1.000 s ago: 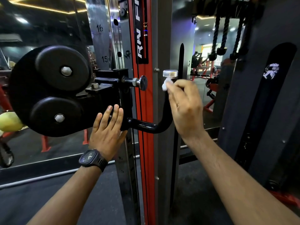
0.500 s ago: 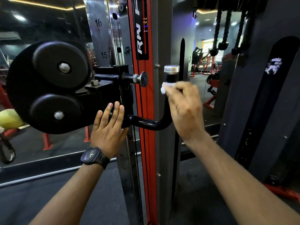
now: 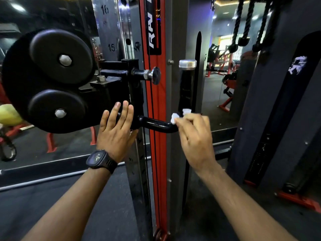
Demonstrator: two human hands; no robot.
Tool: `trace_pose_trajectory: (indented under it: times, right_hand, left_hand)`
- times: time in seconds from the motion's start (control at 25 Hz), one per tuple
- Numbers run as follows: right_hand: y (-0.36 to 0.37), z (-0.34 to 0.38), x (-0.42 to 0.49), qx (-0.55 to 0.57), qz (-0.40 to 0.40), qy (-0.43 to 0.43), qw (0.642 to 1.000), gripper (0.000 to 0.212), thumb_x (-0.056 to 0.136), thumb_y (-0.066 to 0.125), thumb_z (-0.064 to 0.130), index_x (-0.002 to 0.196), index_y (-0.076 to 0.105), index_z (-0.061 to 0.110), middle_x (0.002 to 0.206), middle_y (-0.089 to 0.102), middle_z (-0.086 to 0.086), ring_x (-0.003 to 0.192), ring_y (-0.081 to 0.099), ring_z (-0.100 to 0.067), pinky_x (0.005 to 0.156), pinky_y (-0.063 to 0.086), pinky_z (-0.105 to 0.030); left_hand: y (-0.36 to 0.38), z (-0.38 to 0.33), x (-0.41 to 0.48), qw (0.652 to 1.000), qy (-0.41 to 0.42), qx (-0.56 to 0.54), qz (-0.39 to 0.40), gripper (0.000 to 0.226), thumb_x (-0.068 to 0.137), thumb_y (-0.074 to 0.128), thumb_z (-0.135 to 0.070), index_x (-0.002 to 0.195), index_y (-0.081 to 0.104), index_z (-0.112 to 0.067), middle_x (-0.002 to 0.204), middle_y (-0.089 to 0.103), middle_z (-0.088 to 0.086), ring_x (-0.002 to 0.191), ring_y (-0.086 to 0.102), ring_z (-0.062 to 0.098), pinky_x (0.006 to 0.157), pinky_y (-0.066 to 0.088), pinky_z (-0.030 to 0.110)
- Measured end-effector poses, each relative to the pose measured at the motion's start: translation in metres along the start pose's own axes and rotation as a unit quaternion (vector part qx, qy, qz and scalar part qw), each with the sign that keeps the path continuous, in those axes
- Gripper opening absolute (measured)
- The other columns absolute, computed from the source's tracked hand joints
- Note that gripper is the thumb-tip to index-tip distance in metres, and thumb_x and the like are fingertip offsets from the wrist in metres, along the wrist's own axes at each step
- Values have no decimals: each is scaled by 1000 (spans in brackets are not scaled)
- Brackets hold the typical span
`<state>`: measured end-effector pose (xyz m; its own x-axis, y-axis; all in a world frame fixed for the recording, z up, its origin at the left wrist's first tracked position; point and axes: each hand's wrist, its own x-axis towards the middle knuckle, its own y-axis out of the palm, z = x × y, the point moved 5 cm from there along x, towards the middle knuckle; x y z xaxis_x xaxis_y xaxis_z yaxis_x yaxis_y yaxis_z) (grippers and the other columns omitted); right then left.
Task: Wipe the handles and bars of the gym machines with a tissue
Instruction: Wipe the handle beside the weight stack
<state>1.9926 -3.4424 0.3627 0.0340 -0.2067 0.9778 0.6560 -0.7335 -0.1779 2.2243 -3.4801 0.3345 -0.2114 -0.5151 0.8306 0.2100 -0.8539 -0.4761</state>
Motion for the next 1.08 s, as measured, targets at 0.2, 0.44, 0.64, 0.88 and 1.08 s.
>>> trace_pose_trajectory:
  times: [0.2, 0.44, 0.64, 0.88, 1.08]
  right_hand:
    - [13, 3, -27, -19, 56, -4, 998, 20, 94, 66, 5, 114, 71, 0, 98, 62, -9, 88, 46, -13, 75, 47, -18]
    - [37, 24, -26, -115, 159, -73, 978, 29, 86, 70, -5, 114, 67, -1, 98, 64, -9, 91, 58, -25, 86, 56, -32]
    - [55, 53, -18, -225, 218, -200, 928, 23, 72, 64, -3, 90, 76, 6, 81, 66, -6, 86, 65, -26, 95, 53, -36]
    - [79, 62, -8, -222, 260, -213, 915, 28, 77, 50, -7, 91, 71, 5, 84, 65, -10, 85, 61, -28, 100, 49, -42]
    - [75, 72, 4, -212, 226, -245, 919, 19, 64, 64, 2, 77, 75, 12, 70, 65, -1, 75, 63, -19, 88, 53, -31]
  left_hand:
    - [3, 1, 0, 1000, 6, -3, -11, 76, 97, 55, -44, 155, 20, -10, 160, 26, 9, 150, -10, 16, 122, -9, 38]
    - [2, 1, 0, 999, 16, 11, -31, 78, 94, 57, -46, 154, 23, -9, 160, 26, 9, 151, 3, 21, 122, -6, 39]
    - [1, 1, 1, 999, 26, 12, -39, 73, 96, 47, -43, 155, 21, -8, 161, 25, 10, 149, 13, 26, 122, -4, 39]
    - [0, 2, 0, 998, 31, 11, -51, 66, 95, 41, -40, 152, 32, -8, 158, 31, 10, 147, 18, 25, 122, -4, 38]
    - [-2, 2, 0, 998, 37, 13, -57, 61, 99, 34, -39, 151, 35, -8, 157, 33, 10, 146, 20, 25, 122, -3, 38]
